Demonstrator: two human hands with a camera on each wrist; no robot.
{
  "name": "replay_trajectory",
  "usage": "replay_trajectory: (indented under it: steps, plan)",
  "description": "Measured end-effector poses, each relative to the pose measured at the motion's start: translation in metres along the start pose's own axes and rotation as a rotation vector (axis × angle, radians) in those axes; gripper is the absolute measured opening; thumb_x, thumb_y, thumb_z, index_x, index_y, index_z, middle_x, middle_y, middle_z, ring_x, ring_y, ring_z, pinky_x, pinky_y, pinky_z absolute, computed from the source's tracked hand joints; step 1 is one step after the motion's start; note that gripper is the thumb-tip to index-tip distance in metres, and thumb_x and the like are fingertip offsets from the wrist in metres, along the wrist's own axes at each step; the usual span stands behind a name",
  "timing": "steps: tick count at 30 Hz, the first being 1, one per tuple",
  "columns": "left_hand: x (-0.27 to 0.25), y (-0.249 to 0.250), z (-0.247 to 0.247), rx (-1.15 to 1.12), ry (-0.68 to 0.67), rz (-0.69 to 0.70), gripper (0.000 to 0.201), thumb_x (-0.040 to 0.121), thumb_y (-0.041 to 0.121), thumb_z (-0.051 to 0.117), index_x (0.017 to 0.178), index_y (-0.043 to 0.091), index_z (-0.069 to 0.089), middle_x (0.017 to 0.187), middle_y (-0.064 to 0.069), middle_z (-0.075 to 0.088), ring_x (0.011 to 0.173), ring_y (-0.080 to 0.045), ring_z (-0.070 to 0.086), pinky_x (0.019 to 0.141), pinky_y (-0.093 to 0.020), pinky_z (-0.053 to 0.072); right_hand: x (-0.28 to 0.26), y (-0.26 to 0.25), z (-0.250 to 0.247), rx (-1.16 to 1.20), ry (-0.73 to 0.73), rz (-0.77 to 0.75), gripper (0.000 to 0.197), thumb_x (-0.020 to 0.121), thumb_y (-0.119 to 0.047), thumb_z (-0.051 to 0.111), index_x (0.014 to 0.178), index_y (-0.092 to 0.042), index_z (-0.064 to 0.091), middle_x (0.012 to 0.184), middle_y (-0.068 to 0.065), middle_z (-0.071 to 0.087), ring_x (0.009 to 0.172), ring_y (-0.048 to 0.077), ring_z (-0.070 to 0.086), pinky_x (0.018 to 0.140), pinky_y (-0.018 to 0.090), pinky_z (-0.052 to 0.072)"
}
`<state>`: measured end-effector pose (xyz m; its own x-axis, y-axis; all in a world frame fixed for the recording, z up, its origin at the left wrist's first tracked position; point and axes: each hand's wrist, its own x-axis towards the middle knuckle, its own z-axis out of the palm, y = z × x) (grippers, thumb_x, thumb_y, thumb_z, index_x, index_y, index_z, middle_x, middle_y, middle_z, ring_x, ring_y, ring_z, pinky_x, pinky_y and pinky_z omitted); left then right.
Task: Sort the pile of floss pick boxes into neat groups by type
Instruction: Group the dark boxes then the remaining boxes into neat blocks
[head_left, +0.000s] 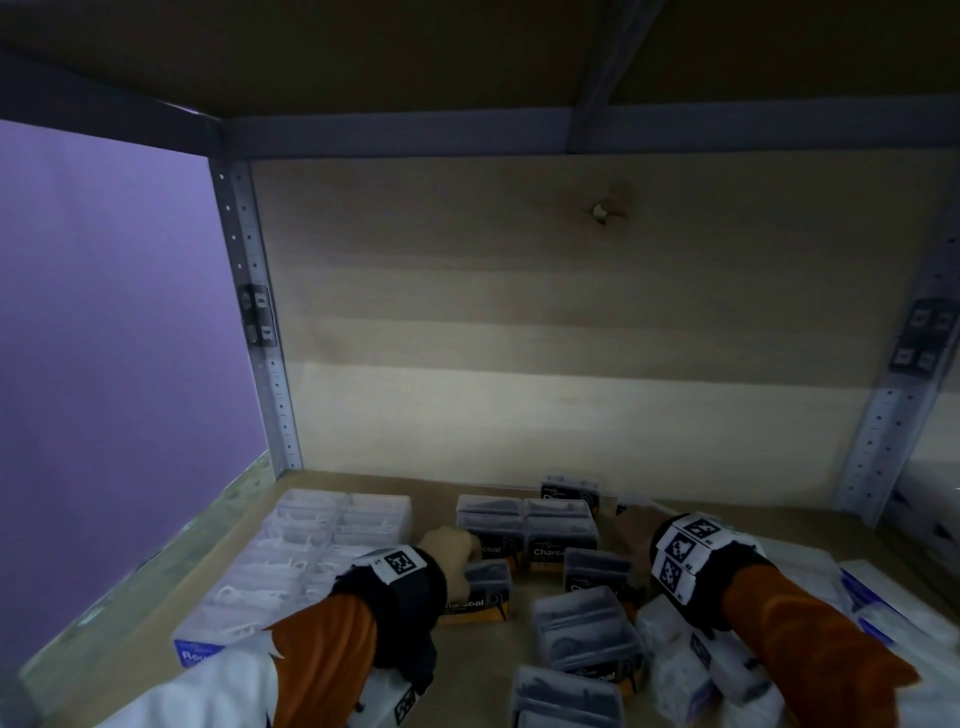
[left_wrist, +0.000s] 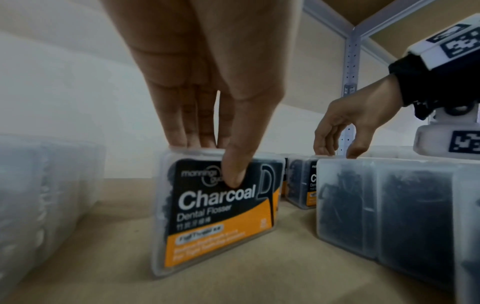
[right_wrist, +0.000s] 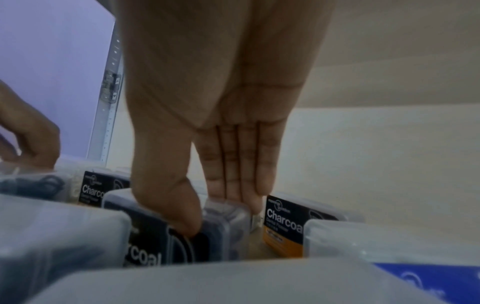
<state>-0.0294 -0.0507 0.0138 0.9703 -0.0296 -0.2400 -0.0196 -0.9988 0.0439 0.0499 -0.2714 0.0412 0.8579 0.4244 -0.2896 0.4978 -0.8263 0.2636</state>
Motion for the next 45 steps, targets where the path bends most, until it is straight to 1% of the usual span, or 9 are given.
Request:
replay_trajectory:
  steps: [6, 15, 29, 39, 41, 42, 43, 44, 45]
  plan:
    - [0.011, 0.004, -0.002, 0.014, -0.024, 0.032, 0.047, 0.092, 0.006, 0.051, 0.138, 0.006, 0.041, 0.141, -0.016, 0.043, 0.126, -0.032, 0.047, 0.099, -0.034, 0.042, 0.007, -0.006, -0.008, 0.139, -0.153, -0.108, 0.053, 0.091, -0.016, 0.061, 0.135, 0.009, 0.044, 0.14, 0.026, 0.044, 0.127, 0.033, 0.047, 0.103, 0.039, 0.042]
    - [0.029, 0.001, -0.001, -0.024, 0.001, 0.092, 0.054, 0.094, 0.0, 0.047, 0.145, 0.009, 0.033, 0.151, -0.012, 0.029, 0.135, -0.03, 0.036, 0.106, -0.03, 0.035, 0.028, -0.011, -0.005, 0.067, -0.141, -0.205, 0.05, 0.09, -0.017, 0.061, 0.135, -0.001, 0.046, 0.138, 0.02, 0.046, 0.124, 0.032, 0.048, 0.1, 0.038, 0.041]
    - [0.043, 0.0, 0.001, -0.077, -0.005, 0.09, 0.054, 0.088, 0.008, 0.058, 0.14, 0.01, 0.041, 0.148, -0.011, 0.037, 0.133, -0.028, 0.041, 0.107, -0.028, 0.036, 0.039, -0.014, 0.0, 0.089, -0.126, -0.175, 0.054, 0.092, -0.019, 0.059, 0.14, -0.001, 0.041, 0.143, 0.02, 0.042, 0.126, 0.033, 0.047, 0.104, 0.04, 0.04]
    - [0.046, -0.002, -0.004, -0.087, -0.04, 0.095, 0.057, 0.089, 0.009, 0.059, 0.143, 0.01, 0.039, 0.15, -0.009, 0.035, 0.135, -0.027, 0.039, 0.108, -0.028, 0.036, 0.036, -0.014, -0.004, 0.136, -0.131, -0.155, 0.045, 0.092, -0.014, 0.057, 0.133, 0.001, 0.049, 0.136, 0.021, 0.05, 0.12, 0.032, 0.053, 0.103, 0.04, 0.043]
    - [0.047, -0.002, -0.004, -0.081, -0.045, 0.113, 0.058, 0.089, 0.01, 0.06, 0.143, 0.011, 0.039, 0.149, -0.008, 0.035, 0.134, -0.027, 0.04, 0.106, -0.028, 0.037, 0.038, -0.013, -0.004, 0.126, -0.155, -0.165, 0.031, 0.092, -0.013, 0.058, 0.12, -0.001, 0.059, 0.123, 0.024, 0.056, 0.1, 0.026, 0.058, 0.096, 0.037, 0.044]
    - [0.048, -0.001, -0.005, -0.077, -0.046, 0.117, 0.059, 0.088, 0.01, 0.062, 0.142, 0.011, 0.039, 0.148, -0.008, 0.036, 0.133, -0.027, 0.041, 0.105, -0.028, 0.038, 0.039, -0.013, -0.004, 0.129, -0.137, -0.188, 0.01, 0.091, -0.013, 0.059, 0.097, -0.007, 0.065, 0.099, 0.026, 0.059, 0.078, 0.023, 0.054, 0.086, 0.037, 0.044]
    - [0.047, 0.0, -0.005, -0.072, -0.042, 0.121, 0.061, 0.087, 0.012, 0.063, 0.142, 0.011, 0.038, 0.147, -0.008, 0.036, 0.132, -0.027, 0.041, 0.104, -0.028, 0.038, 0.044, -0.013, -0.002, 0.164, -0.142, -0.18, 0.019, 0.09, -0.013, 0.061, 0.072, -0.015, 0.057, 0.073, 0.021, 0.051, 0.061, 0.019, 0.043, 0.076, 0.034, 0.041]
    - [0.048, 0.0, -0.005, -0.06, -0.036, 0.126, 0.064, 0.085, 0.014, 0.065, 0.142, 0.011, 0.036, 0.146, -0.008, 0.034, 0.131, -0.028, 0.04, 0.104, -0.029, 0.038, 0.047, -0.011, -0.002, 0.137, -0.14, -0.189, 0.032, 0.088, -0.015, 0.063, 0.062, -0.019, 0.046, 0.062, 0.014, 0.04, 0.055, 0.017, 0.035, 0.07, 0.032, 0.037]
    - [0.048, 0.0, -0.006, -0.052, -0.032, 0.131, 0.07, 0.083, 0.017, 0.068, 0.143, 0.011, 0.033, 0.145, -0.008, 0.032, 0.131, -0.028, 0.038, 0.104, -0.03, 0.037, 0.042, -0.012, -0.006, 0.164, -0.158, -0.16, 0.029, 0.086, -0.017, 0.066, 0.064, -0.018, 0.048, 0.063, 0.011, 0.041, 0.058, 0.02, 0.041, 0.07, 0.032, 0.038]
